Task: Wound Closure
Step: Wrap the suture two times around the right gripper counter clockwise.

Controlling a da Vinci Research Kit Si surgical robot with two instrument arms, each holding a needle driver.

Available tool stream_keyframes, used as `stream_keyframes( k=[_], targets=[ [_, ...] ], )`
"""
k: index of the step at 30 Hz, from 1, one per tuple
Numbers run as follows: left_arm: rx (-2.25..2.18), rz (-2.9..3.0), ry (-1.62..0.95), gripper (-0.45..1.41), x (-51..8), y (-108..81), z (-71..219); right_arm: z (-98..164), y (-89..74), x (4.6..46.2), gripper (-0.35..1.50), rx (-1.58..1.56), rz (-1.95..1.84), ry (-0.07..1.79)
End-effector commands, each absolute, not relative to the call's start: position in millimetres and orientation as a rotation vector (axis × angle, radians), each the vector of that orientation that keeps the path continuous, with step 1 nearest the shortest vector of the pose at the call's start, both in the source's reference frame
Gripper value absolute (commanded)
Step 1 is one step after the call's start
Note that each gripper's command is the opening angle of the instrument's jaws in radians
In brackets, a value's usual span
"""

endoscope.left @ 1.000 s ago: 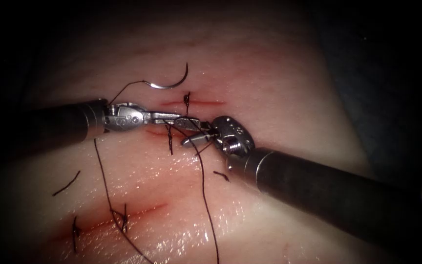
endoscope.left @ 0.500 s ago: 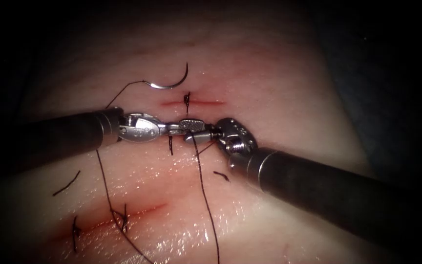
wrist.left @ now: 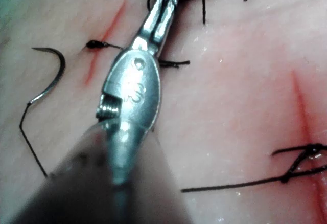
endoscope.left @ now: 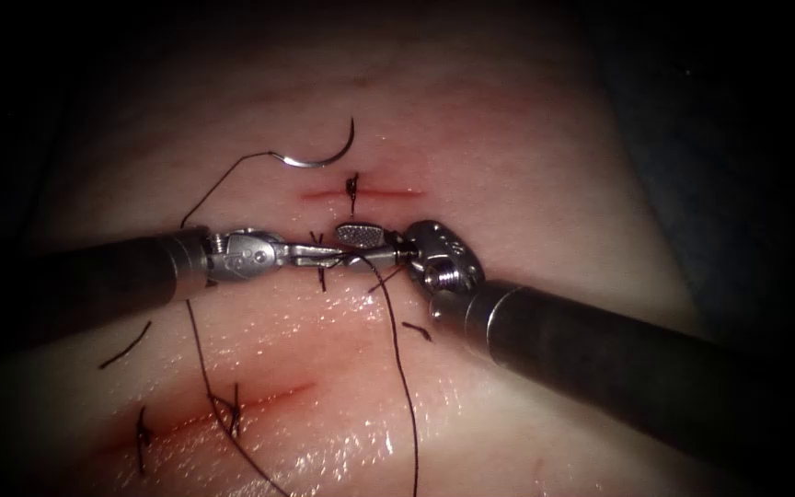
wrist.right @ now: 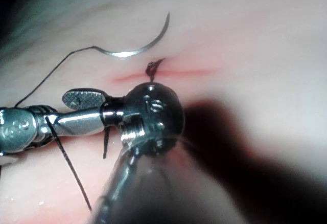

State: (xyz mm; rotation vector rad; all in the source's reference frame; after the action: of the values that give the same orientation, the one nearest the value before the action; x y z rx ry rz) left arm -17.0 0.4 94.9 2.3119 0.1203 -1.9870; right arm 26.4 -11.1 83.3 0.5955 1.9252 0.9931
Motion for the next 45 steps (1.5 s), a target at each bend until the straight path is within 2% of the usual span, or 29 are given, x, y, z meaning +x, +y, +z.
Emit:
stream_keyframes(
  k=[1, 6, 13, 25, 28, 39, 42, 45],
  targets=[
    [2.369, -1.896, 0.221, -0.45, -17.8, 0.4, 95.7, 83.6, -10.7, 27.3, 0.54, 0.596, 0.987, 1.928],
    [2.398, -1.807, 0.371, -0.45, -18.2, 0.3, 96.5, 83.6, -10.7, 27.3, 0.54, 0.596, 0.987, 1.929],
    [2.368, -1.735, 0.440, -0.45, -18.2, -0.5, 95.7, 83.7, -10.9, 27.4, 0.54, 0.599, 0.974, 1.925],
    [2.237, -1.888, 0.419, -0.45, -18.0, -2.3, 93.3, 83.9, -10.6, 27.6, 0.52, 0.598, 0.920, 1.918],
    [2.212, -1.909, 0.382, -0.45, -18.1, -2.7, 92.7, 83.9, -10.5, 27.8, 0.52, 0.595, 0.919, 1.920],
    [1.798, -2.290, -0.052, -0.45, -21.1, -3.9, 92.0, 83.6, -11.0, 28.5, 0.54, 0.572, 0.880, 1.886],
    [1.676, -2.446, -0.150, -0.45, -21.7, -4.0, 91.8, 83.4, -11.6, 28.7, 0.81, 0.500, 0.907, 1.816],
    [1.650, -2.498, -0.178, -0.45, -21.8, -4.0, 91.7, 83.1, -12.3, 29.0, 0.86, 0.431, 0.951, 1.731]
  ],
)
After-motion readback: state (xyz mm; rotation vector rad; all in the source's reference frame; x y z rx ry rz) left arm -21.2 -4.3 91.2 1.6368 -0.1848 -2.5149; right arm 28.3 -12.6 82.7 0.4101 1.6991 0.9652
